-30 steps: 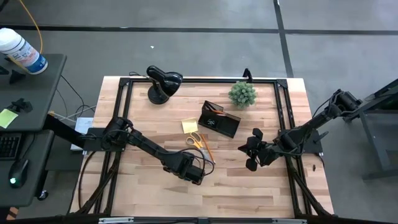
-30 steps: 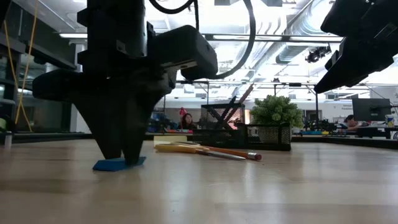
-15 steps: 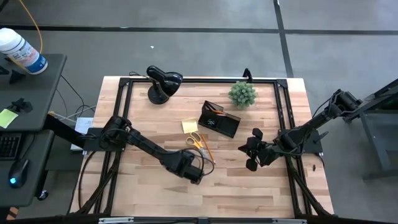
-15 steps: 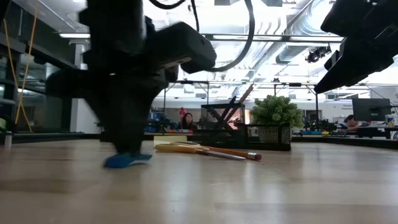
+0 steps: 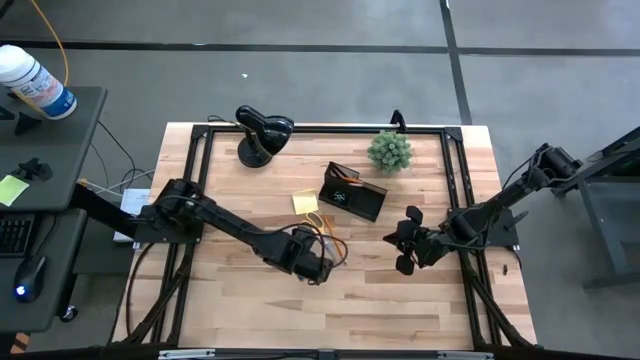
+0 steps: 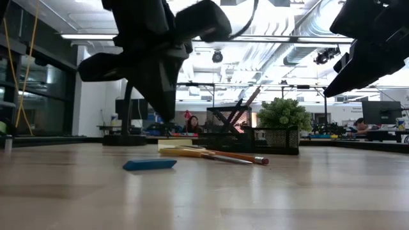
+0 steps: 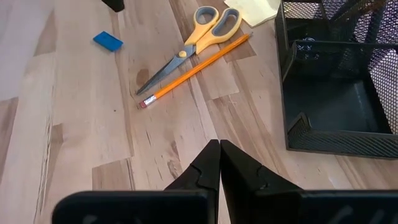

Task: Pick and place office supplies into organizer
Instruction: Put the eraser into the desk organizer

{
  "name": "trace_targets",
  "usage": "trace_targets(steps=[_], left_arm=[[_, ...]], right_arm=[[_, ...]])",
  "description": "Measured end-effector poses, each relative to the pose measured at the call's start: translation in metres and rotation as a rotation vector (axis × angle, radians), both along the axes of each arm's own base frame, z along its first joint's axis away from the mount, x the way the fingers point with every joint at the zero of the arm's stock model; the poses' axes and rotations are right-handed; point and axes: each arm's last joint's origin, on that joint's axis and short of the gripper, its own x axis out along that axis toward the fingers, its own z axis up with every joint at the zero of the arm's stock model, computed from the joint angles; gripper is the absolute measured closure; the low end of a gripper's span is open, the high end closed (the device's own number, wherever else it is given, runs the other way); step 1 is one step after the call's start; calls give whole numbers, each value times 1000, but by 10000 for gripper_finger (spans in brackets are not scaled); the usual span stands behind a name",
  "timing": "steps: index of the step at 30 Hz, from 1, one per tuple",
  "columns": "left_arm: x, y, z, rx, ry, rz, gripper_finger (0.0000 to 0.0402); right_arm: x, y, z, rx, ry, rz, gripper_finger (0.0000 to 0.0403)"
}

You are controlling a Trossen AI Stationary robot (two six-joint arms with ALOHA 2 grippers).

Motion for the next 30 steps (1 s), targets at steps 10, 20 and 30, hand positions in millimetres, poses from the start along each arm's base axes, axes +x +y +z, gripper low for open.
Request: trace_targets(steps=[10, 20, 30], left_arm=[[12, 1, 20, 47, -81, -31, 400], [24, 14, 49, 138, -121, -64, 401], [32, 36, 62, 171, -93, -219, 401]], right_arm=[[-1, 0, -1, -6, 10, -1, 394], [-1, -1, -1, -7, 11, -5, 394], [-1, 0, -1, 19, 21, 10, 394]])
